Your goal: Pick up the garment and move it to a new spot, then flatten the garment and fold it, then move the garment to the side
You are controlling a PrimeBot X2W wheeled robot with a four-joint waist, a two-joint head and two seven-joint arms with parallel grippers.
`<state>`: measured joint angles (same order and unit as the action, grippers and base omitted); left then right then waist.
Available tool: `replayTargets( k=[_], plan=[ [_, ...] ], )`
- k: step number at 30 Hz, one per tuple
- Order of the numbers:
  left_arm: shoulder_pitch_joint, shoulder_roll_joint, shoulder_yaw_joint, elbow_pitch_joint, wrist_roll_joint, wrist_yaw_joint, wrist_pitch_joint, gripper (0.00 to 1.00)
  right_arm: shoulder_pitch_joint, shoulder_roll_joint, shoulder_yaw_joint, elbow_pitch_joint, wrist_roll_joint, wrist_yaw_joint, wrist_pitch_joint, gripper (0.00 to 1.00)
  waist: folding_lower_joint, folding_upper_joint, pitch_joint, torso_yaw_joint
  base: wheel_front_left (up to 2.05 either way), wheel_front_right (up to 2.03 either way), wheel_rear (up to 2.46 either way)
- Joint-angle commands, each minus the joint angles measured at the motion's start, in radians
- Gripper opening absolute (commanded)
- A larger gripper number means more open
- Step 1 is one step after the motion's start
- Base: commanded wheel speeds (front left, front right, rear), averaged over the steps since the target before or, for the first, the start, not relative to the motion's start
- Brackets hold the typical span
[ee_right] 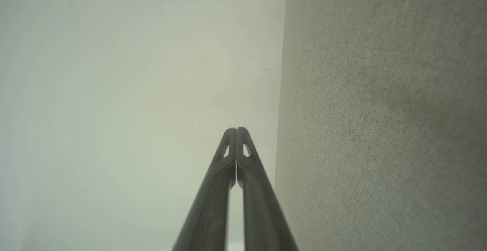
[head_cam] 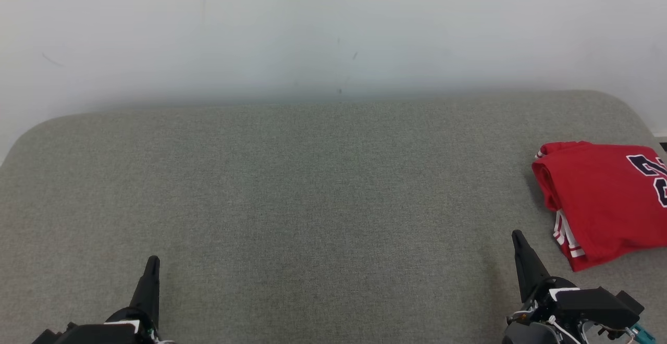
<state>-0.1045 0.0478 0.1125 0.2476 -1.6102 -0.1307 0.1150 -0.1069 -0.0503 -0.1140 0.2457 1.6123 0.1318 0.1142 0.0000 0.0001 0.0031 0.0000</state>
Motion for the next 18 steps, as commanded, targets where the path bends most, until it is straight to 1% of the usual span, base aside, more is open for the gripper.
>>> replayTargets(
  k=[1, 18],
  plan=[
    [-0.010, 0.004, 0.003, -0.004, -0.005, -0.001, 0.002, 0.00, -0.005, 0.000, -0.001, -0.002, 0.001, -0.002, 0.003, 0.00, 0.0000, -0.0001, 0.000, 0.000, 0.00, 0.00, 0.00],
    [-0.010, 0.004, 0.003, -0.004, -0.005, -0.001, 0.002, 0.00, -0.005, 0.000, 0.000, -0.002, 0.001, -0.002, 0.003, 0.00, 0.0000, -0.0001, 0.000, 0.000, 0.00, 0.00, 0.00]
  ],
)
